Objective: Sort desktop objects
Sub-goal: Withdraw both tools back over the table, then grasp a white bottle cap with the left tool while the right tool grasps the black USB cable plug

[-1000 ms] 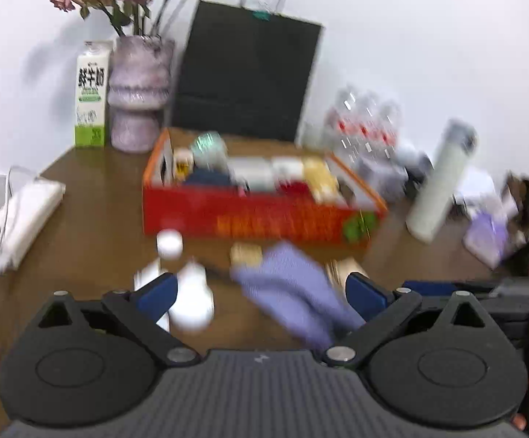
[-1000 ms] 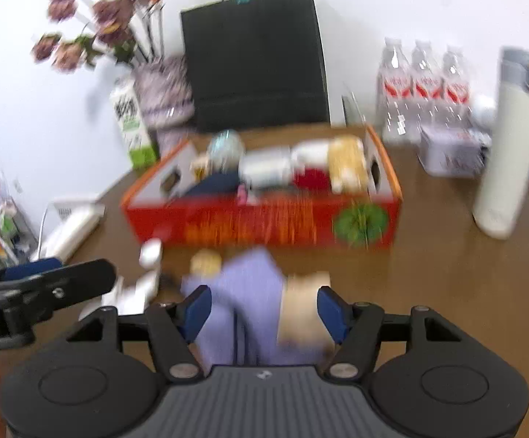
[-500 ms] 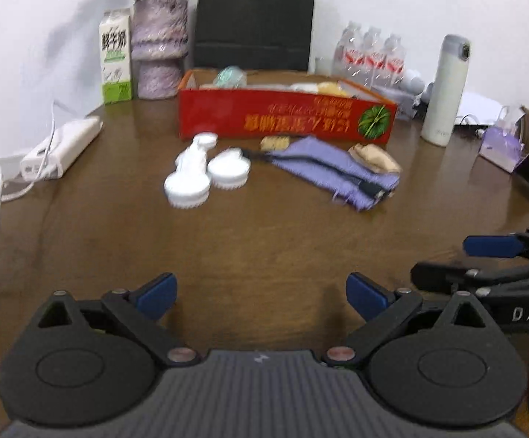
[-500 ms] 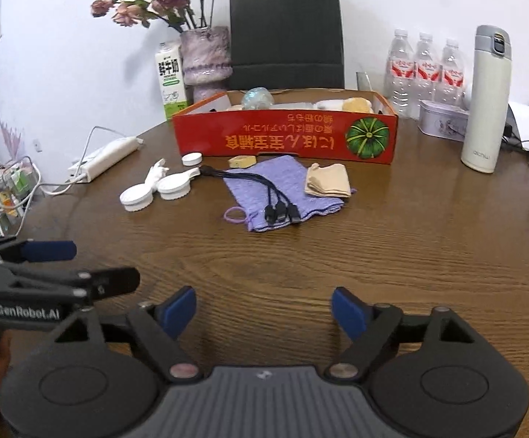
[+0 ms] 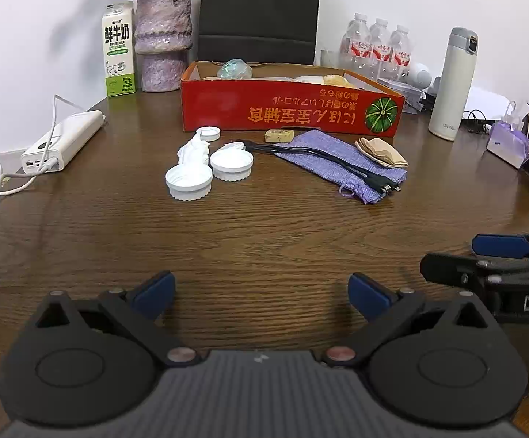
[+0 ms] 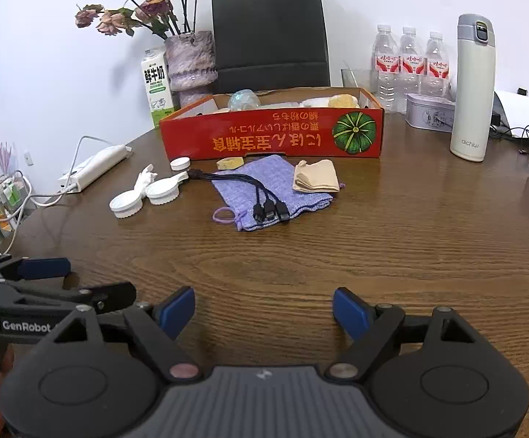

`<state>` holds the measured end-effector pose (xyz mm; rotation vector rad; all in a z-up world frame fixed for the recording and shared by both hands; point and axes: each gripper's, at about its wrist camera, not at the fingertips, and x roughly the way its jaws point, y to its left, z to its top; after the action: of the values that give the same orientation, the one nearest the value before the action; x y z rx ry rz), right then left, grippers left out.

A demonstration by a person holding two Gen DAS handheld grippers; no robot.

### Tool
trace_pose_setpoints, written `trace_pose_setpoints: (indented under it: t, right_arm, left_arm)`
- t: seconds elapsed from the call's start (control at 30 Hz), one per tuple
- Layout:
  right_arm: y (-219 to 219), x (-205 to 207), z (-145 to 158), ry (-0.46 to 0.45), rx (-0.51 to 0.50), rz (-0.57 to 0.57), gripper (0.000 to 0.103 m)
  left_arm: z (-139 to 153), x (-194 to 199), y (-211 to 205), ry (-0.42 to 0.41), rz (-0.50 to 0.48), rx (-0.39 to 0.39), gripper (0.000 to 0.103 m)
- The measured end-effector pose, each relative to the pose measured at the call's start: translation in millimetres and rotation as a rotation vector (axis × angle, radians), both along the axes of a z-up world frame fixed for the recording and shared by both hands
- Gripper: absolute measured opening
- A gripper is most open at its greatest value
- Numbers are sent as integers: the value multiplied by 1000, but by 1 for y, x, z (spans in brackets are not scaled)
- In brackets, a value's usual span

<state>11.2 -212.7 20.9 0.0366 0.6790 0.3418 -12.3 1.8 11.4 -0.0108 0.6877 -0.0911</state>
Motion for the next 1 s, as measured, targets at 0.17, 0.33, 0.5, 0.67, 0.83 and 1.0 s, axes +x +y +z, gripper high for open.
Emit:
trace_pose_setpoints:
  t: [0.17,0.33,0.5,0.67,0.83,1.0]
  right_arm:
    - [-4,0,0,6,25,-31,82]
    - [-1,-2,1,-11,5,-24,82]
    - [0,10,1,25,-4,3,82]
    - [0,37,17,-27,-47,10,82]
    - [3,84,34,-78,-39,-20,82]
    - [16,124,34,-70,-76,6,62]
  left_arm:
    - [0,0,-2,1,-5,7,103]
    - [1,-1,1,-7,-12,-16,103]
    - [7,2,4,-17,-40,-35,103]
    - [22,32,16,-65,-20,-34,103]
    - [23,86,20,-65,6,28,103]
    - [16,107,37,-25,60,33,98]
